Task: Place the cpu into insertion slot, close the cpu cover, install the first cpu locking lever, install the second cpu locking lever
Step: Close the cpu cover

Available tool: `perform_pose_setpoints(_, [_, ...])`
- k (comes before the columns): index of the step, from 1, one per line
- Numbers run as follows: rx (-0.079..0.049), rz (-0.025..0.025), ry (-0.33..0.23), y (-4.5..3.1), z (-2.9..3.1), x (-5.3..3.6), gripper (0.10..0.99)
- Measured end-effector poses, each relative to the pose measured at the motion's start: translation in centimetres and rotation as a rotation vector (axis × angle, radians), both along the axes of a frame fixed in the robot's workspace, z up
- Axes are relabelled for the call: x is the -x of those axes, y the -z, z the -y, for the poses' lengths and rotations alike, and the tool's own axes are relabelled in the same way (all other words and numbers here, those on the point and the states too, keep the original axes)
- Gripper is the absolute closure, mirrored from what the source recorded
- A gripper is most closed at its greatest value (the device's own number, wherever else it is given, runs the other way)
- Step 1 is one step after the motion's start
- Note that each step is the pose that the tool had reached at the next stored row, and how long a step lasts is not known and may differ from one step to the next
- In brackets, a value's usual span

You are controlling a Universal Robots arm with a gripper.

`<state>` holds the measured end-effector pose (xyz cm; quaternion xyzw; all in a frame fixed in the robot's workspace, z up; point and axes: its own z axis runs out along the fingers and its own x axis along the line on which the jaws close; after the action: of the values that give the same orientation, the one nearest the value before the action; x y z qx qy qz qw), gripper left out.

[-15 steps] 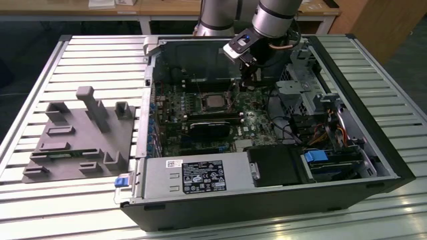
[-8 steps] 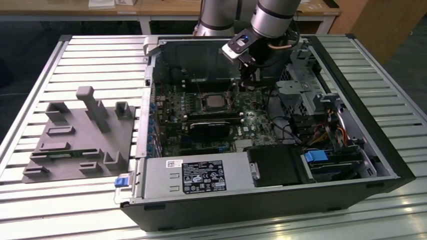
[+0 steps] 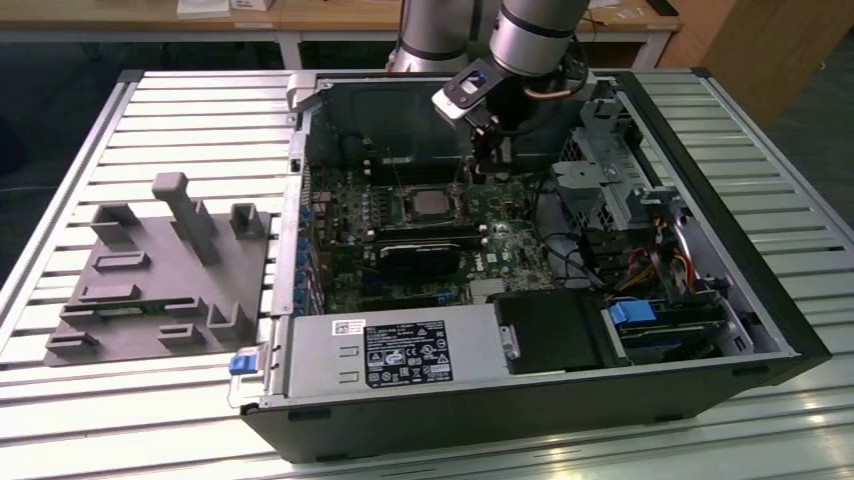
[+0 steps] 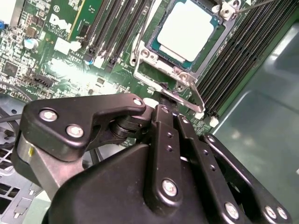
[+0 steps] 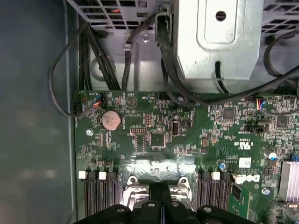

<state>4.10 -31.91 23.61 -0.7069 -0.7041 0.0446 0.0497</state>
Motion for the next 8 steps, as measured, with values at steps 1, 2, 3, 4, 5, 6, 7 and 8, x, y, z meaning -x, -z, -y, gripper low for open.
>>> perform_pose_setpoints(1, [0.000,0.0019,0.000,0.00,0.00,0.13,0.984])
perform_pose_setpoints(2, [0.000,0.0036,0.000,0.00,0.00,0.25,0.984])
perform_pose_setpoints(3, [0.000,0.0052,0.000,0.00,0.00,0.37,0.984])
perform_pose_setpoints(4, [0.000,0.0067,0.000,0.00,0.00,0.48,0.984])
perform_pose_setpoints(5, [0.000,0.0085,0.000,0.00,0.00,0.64,0.984])
perform_pose_setpoints(6, [0.000,0.0101,0.000,0.00,0.00,0.79,0.984])
perform_pose_setpoints(7, [0.000,0.0116,0.000,0.00,0.00,0.93,0.984])
perform_pose_setpoints(8, [0.000,0.0130,0.000,0.00,0.00,1.07,0.984])
